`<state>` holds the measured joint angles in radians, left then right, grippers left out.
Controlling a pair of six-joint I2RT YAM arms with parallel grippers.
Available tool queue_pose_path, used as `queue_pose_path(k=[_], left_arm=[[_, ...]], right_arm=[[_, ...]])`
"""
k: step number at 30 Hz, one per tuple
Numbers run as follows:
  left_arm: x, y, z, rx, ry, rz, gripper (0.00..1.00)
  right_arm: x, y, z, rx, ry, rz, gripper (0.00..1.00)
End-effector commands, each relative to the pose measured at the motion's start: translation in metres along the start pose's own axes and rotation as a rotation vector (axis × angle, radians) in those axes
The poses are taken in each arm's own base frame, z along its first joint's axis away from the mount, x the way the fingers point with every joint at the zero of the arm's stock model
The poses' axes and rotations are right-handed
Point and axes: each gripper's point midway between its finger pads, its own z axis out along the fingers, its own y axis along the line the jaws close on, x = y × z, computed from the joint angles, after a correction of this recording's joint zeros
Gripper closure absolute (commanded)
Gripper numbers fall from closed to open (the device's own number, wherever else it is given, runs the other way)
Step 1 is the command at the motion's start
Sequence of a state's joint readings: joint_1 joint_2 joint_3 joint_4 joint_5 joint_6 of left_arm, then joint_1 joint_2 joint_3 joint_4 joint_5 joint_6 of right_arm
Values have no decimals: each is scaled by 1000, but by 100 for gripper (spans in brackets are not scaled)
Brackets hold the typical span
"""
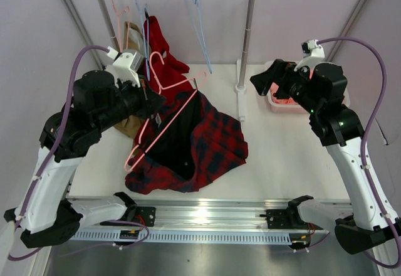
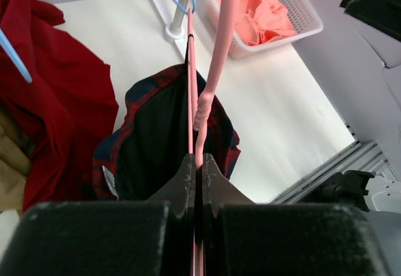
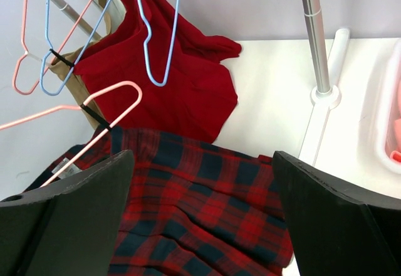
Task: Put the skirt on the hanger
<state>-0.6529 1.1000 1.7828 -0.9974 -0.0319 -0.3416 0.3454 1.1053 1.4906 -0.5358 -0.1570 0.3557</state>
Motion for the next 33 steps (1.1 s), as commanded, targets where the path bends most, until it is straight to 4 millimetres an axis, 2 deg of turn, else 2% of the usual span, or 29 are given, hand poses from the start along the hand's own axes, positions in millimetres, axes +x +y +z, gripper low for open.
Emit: queue_pose_path(k=[1,7,8,9,11,12,17,18,20,21,24,29,33], left_arm=[[-30,-3,-13,-4,-101,-41,100],[-48,5,-8,-81,-149,-84,100],[-52,9,-5,-106,-162,-94,100],[-64,7,-11,-104,-196,-99,100],[-69,10,-5,-133,-202,-104,100],[-79,6,0,-126,-214,-105,100],[-97,8,30,-179,-223,-121,100],[-109,9,35,-196,-251,-128,100],[-115,14,43,-238,-263,-139,100],[-127,16,44,-257,-297,-145,100],[-138,18,48,-278,-327,-147,100],[-149,28,72,-282,-347,-143,100],[-163,39,80,-290,-388,-112,100]], right_arm=[[-11,6,-3,-24,-19,-25,1],[-6,5,2,-31,3,-22,1],[-7,6,3,-35,3,-20,1],[-7,7,3,-39,9,-21,0],[-9,8,6,-44,13,-25,0],[-9,8,6,-44,16,-25,1],[-7,9,9,-51,32,-24,1],[-8,9,10,-52,34,-25,1],[-6,9,11,-48,42,-28,1],[-7,8,11,-45,42,-32,1],[-9,8,14,-43,49,-40,1],[-11,7,15,-34,58,-48,0],[-8,3,17,-24,67,-56,1]])
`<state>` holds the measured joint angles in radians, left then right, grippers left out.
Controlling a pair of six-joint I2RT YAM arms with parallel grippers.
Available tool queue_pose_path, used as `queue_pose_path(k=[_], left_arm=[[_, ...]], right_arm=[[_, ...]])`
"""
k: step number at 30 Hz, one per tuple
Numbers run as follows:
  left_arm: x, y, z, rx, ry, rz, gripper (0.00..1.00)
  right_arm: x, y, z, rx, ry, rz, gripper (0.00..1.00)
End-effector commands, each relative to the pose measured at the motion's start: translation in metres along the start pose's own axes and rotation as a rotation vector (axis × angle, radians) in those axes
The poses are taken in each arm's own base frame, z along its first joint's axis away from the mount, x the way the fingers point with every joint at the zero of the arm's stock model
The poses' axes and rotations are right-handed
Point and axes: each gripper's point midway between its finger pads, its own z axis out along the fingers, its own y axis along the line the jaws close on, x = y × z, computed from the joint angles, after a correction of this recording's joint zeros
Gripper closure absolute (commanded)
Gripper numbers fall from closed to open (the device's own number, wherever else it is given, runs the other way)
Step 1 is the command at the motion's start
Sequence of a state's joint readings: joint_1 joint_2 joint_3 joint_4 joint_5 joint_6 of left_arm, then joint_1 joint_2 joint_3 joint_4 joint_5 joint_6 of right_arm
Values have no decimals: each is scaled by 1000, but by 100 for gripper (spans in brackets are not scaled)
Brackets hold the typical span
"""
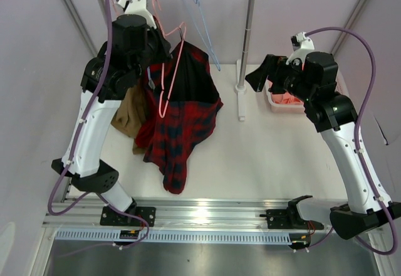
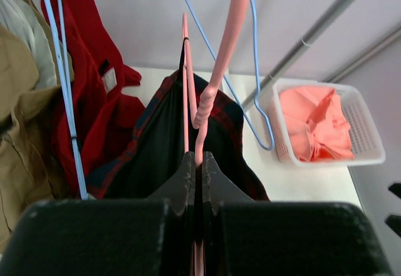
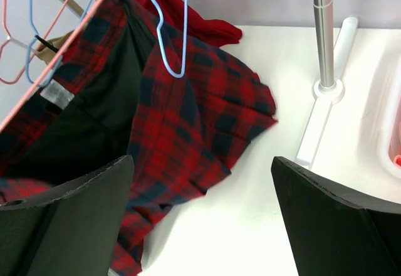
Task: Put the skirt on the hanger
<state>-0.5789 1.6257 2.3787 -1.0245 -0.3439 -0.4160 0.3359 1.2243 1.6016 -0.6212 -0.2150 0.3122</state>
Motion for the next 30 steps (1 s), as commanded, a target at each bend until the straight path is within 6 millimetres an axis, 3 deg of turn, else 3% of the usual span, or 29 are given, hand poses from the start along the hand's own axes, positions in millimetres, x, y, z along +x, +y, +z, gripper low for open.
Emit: queue_pose_path(k=[1,7,10,11,12,15,16,17,22,23,28,29,30], left_arm=[[-66,-10,-9,69,-226,-30,100],[-85,-8,10,85,-286,-24,100],[-88,-11,17,93,-313,-49,100],[-80,-9,24,82,-298,-59,100],[-89,-12,17,100,-329,-100,100],[-77,-14,14,58,-335,-109,100],[-90,-15,-4,60,-392,-135,100],[-64,-15,8,42,-344,-118,100],[-52,-8,-9,38,-369,-199,100],[-41,-11,-10,45,-356,-193,100],[-38,-22,-15,52,-363,-169,100],[-47,-24,-20,61,-383,-174,100],[-43,-24,-11,37,-365,-138,100]], right_arm=[[-14,4,-5,-8,-32,-33,1],[-11,1,0,-7,-23,-32,1],[-10,1,1,-11,-22,-37,1],[-9,0,3,-9,-20,-37,1],[-9,0,2,-11,-21,-38,0],[-8,-2,4,-9,-16,-41,1],[-7,-1,5,-13,-17,-43,1],[-6,-1,5,-15,-16,-42,1],[0,-2,6,-18,-5,-40,1],[0,-3,5,-18,-5,-39,1],[3,-3,4,-18,-4,-41,1],[3,-4,4,-16,-3,-40,1],[1,-5,4,-11,-7,-39,1]])
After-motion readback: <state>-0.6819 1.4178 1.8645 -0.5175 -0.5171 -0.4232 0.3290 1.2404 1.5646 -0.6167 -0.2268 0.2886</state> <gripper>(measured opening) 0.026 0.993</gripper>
